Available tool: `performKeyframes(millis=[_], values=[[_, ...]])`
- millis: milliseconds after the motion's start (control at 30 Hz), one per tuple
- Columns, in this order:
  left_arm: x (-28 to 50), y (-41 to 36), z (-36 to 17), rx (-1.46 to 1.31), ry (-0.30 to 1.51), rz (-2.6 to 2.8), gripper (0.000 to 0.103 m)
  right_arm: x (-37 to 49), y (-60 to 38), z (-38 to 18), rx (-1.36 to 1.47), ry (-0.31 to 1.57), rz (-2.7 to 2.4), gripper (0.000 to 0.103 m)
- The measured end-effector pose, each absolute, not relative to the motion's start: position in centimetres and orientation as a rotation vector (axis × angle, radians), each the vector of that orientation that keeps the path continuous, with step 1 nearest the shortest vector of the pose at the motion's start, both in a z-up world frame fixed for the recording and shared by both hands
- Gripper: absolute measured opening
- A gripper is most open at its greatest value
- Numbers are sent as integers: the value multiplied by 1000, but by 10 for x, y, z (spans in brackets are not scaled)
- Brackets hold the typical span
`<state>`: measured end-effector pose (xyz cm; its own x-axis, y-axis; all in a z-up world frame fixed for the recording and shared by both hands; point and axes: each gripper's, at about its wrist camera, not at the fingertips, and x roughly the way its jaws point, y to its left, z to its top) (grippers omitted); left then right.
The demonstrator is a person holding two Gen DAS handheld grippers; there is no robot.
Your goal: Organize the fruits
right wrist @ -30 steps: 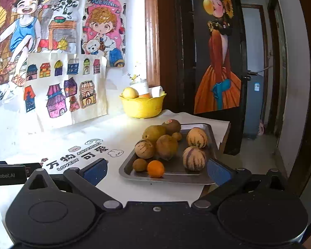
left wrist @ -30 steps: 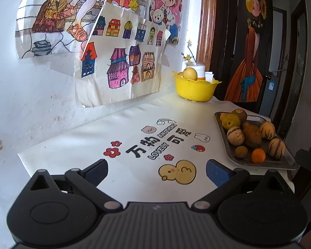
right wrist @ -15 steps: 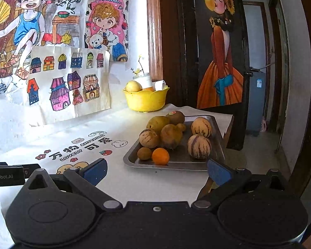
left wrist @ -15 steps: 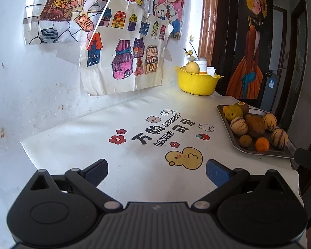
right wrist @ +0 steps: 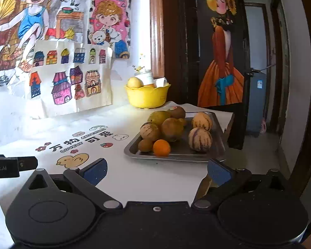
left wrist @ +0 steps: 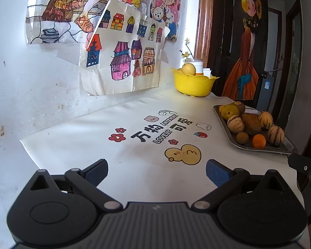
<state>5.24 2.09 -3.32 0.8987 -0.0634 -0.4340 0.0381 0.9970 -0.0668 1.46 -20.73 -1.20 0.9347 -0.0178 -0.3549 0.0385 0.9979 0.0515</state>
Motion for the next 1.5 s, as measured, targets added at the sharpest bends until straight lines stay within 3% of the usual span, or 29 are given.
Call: performKeyframes(millis=[1500], values=[[54, 32, -39, -86, 476, -15, 103, 20, -200, -17, 30, 370, -2, 102]])
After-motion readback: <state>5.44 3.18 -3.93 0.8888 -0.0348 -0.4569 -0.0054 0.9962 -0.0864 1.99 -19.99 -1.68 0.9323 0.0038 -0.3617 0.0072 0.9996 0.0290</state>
